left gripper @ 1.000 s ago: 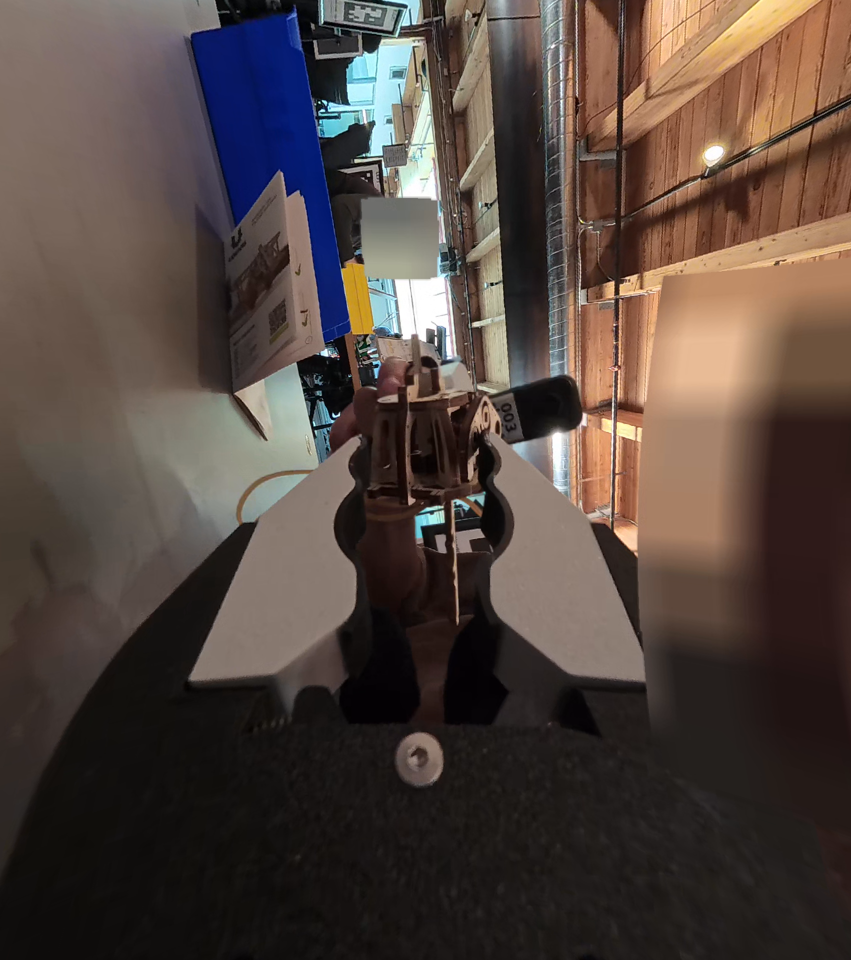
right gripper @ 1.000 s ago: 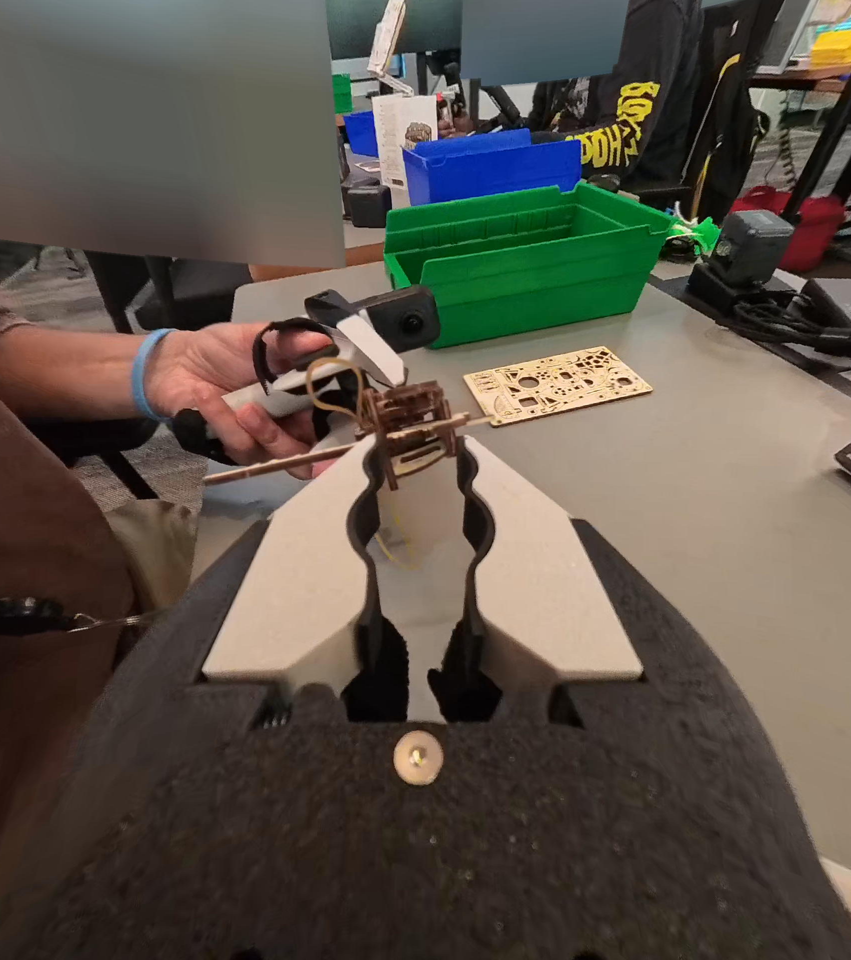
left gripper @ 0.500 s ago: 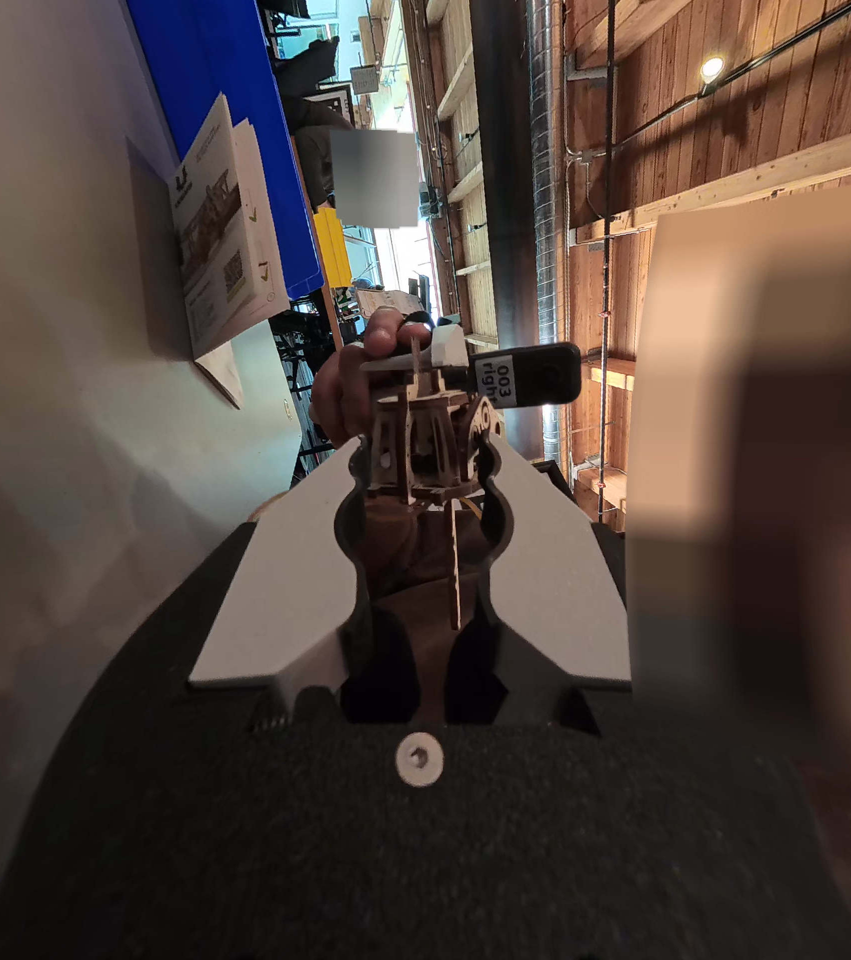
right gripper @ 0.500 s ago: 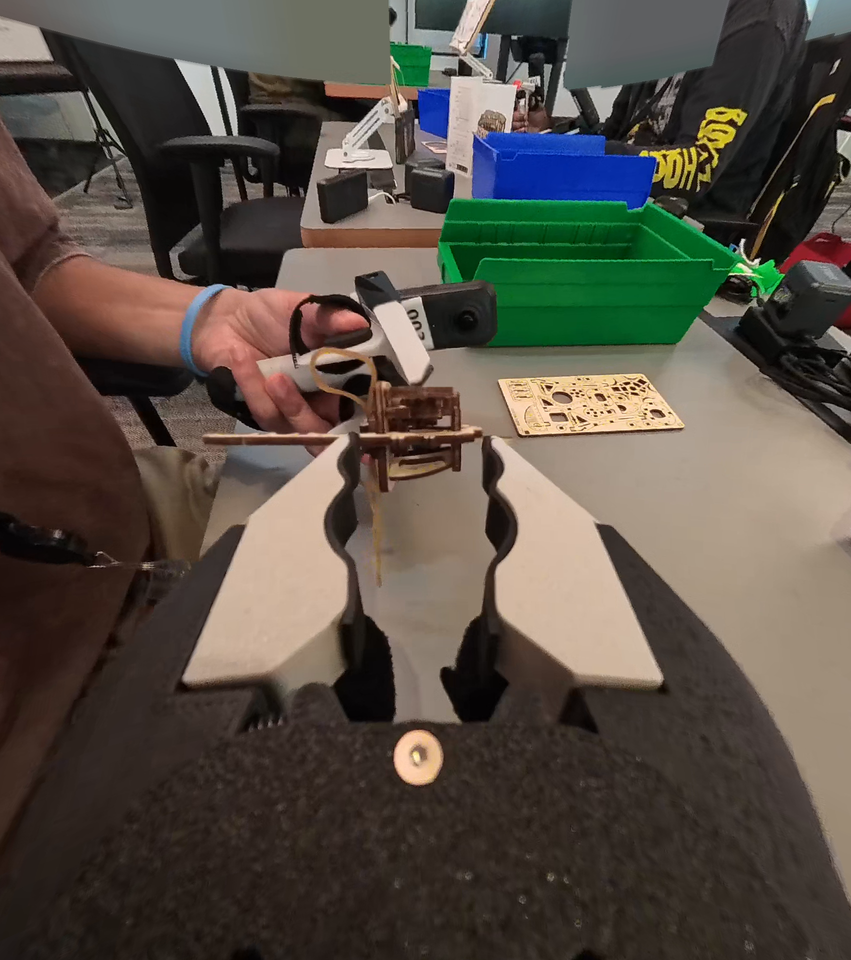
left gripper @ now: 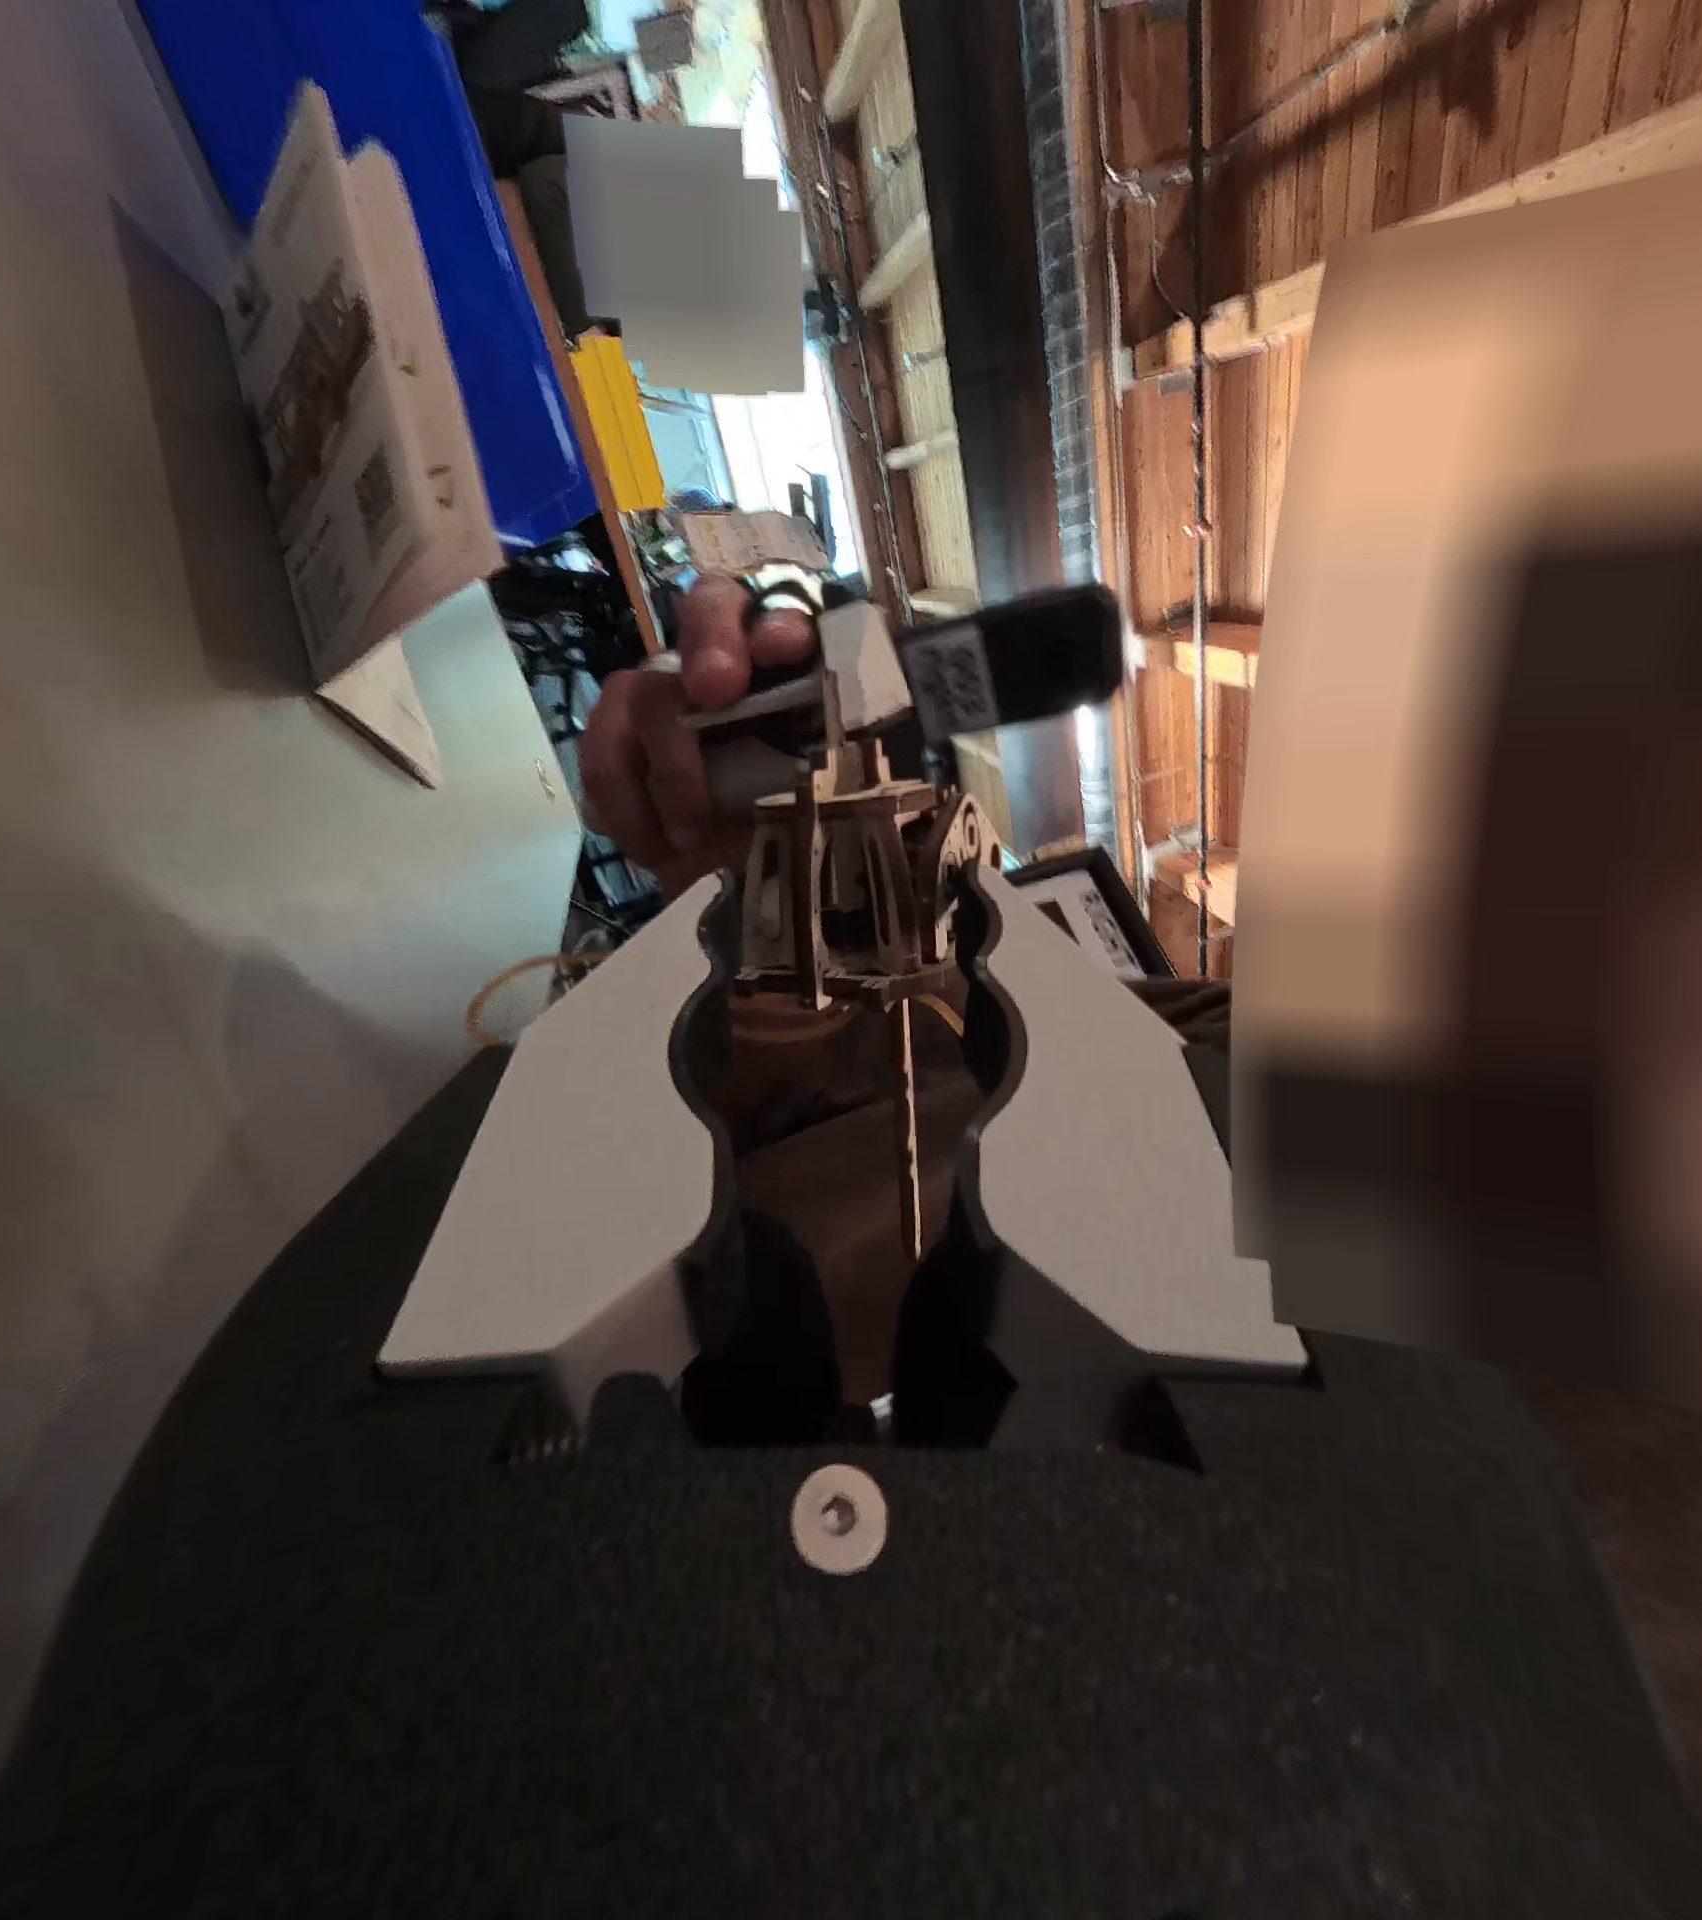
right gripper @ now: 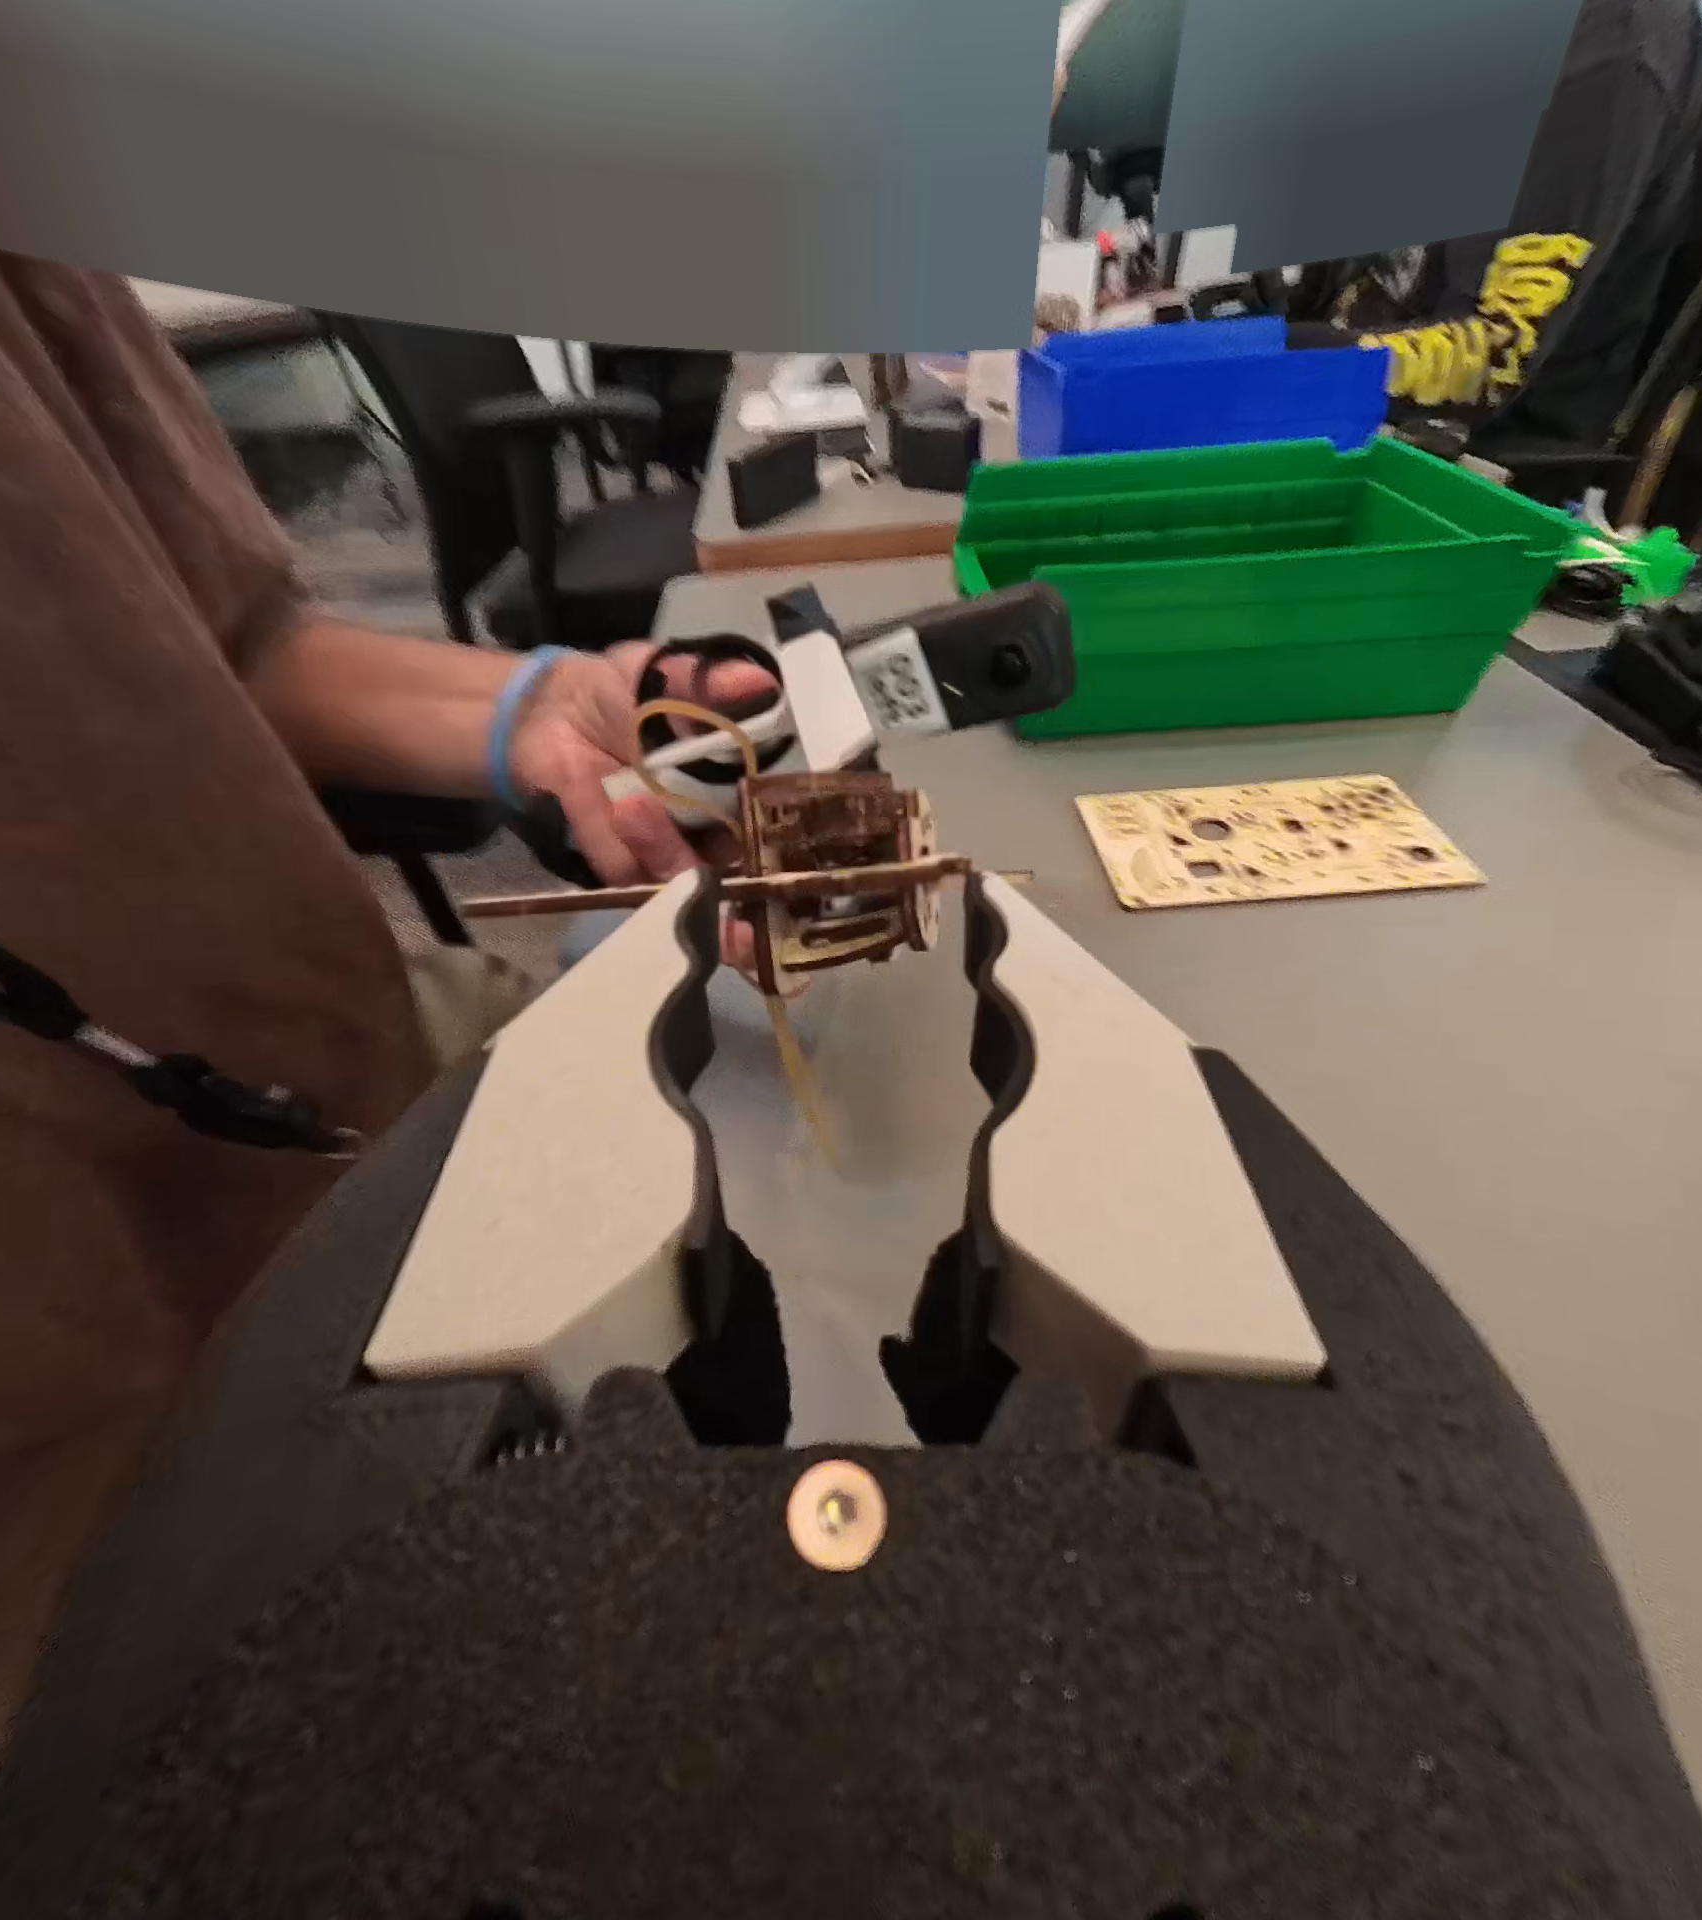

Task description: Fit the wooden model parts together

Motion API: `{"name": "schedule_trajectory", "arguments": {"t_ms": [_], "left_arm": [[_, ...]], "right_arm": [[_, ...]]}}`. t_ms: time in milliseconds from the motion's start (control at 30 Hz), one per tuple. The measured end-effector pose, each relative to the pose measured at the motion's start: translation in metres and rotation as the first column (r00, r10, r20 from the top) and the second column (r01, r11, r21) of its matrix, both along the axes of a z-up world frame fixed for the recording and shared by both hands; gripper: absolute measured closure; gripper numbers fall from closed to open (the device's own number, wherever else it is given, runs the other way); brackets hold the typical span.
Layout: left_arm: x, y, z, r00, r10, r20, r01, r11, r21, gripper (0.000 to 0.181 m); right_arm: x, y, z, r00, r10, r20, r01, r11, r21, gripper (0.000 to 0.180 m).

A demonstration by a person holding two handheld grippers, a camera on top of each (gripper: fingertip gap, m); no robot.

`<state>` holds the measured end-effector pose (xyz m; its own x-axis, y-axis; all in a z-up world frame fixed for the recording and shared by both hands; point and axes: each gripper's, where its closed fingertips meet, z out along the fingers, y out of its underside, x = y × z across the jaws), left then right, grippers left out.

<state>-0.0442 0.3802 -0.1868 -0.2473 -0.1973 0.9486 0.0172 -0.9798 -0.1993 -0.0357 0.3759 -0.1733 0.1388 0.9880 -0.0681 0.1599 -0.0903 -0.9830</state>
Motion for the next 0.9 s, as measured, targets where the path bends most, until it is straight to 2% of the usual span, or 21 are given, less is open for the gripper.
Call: {"name": "schedule_trajectory", "arguments": {"t_ms": [33,133,233,300,333,400,433,600,733,900], "left_arm": [[-0.001,-0.006,0.006,0.999,-0.038,0.027,0.037,0.999,0.022,0.142],[-0.001,-0.028,0.017,0.984,-0.161,0.075,0.155,0.985,0.076,0.142],[0.003,-0.047,0.020,0.966,-0.245,0.088,0.237,0.967,0.093,0.142],[0.006,-0.058,0.018,0.951,-0.296,0.085,0.289,0.953,0.088,0.142],[0.007,-0.064,0.018,0.941,-0.324,0.096,0.317,0.945,0.080,0.142],[0.008,-0.071,0.022,0.924,-0.361,0.130,0.354,0.932,0.074,0.142],[0.009,-0.074,0.023,0.917,-0.374,0.138,0.367,0.927,0.076,0.142],[0.014,-0.084,0.017,0.904,-0.413,0.108,0.408,0.910,0.070,0.142],[0.016,-0.088,0.015,0.895,-0.432,0.108,0.428,0.902,0.057,0.142],[0.018,-0.091,0.016,0.888,-0.444,0.120,0.442,0.896,0.048,0.142]], "right_arm": [[0.003,-0.007,0.005,0.998,0.051,-0.049,-0.053,0.997,-0.049,0.134],[0.009,-0.022,0.015,0.973,0.176,-0.146,-0.202,0.963,-0.181,0.133],[0.009,-0.023,0.028,0.963,0.179,-0.200,-0.210,0.967,-0.147,0.131],[0.007,-0.027,0.026,0.962,0.211,-0.170,-0.241,0.954,-0.180,0.119],[0.006,-0.035,0.022,0.949,0.274,-0.154,-0.304,0.925,-0.229,0.115],[0.007,-0.062,0.019,0.871,0.456,-0.185,-0.491,0.790,-0.367,0.117],[0.007,-0.068,0.016,0.842,0.504,-0.192,-0.535,0.736,-0.414,0.118],[0.004,-0.079,0.003,0.805,0.563,-0.188,-0.579,0.672,-0.461,0.128],[0.005,-0.080,0.002,0.797,0.571,-0.197,-0.589,0.664,-0.461,0.136],[0.006,-0.085,0.003,0.782,0.583,-0.222,-0.608,0.634,-0.477,0.133]]}}
